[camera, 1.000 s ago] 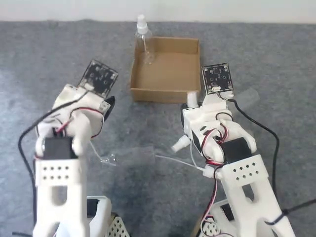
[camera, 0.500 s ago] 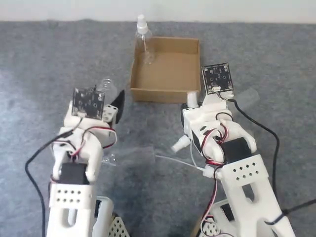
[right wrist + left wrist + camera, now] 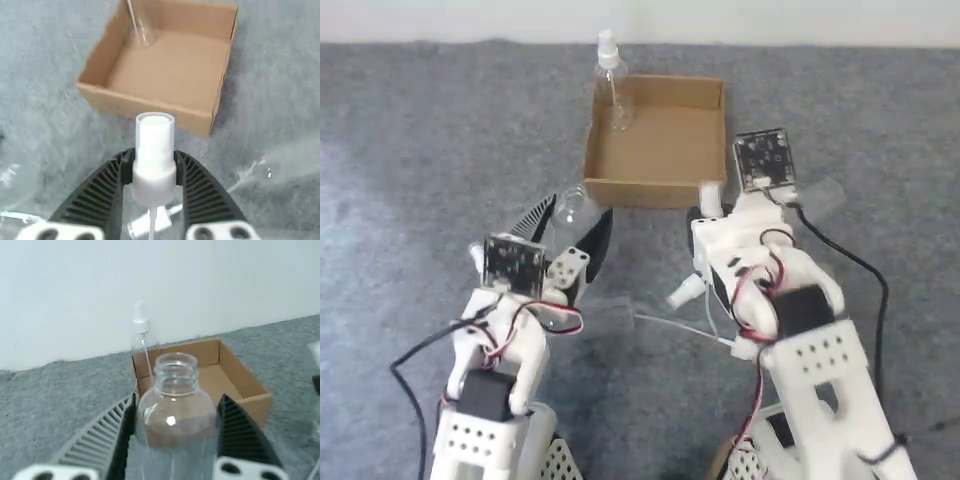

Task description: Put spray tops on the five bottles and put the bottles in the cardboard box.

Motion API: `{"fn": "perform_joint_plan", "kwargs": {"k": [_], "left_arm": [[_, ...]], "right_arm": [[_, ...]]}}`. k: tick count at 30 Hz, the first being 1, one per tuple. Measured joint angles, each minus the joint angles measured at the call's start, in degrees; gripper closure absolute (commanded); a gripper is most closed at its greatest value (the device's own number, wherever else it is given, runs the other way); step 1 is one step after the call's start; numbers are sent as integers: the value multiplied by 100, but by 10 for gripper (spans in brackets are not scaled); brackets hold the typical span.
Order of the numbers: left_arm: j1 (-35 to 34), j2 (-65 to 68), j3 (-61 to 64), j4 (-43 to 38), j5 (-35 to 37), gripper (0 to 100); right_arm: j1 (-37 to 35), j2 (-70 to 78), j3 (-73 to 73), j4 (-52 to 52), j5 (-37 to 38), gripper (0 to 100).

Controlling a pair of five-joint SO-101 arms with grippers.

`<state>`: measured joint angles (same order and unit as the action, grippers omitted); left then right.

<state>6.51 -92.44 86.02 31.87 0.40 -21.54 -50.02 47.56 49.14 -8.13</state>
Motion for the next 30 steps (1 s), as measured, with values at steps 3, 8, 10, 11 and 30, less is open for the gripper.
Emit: {"fn": "perform_joint_plan", "kwargs": {"k": [3,8,10,11,30], "left_arm": [[0,-571,264,70,0,781],[0,-1081,290,563,18,779],[0,-1081,281,571,18,779],[0,-1081,281,571,18,779],[0,-1081,281,580,396,779]], "right_arm": [[0,-545,44,0,0,965],[18,-1442,193,149,0,965],[18,-1732,193,158,0,965],[18,-1864,193,158,0,965],[-774,-2541,149,-888,0,992]]}}
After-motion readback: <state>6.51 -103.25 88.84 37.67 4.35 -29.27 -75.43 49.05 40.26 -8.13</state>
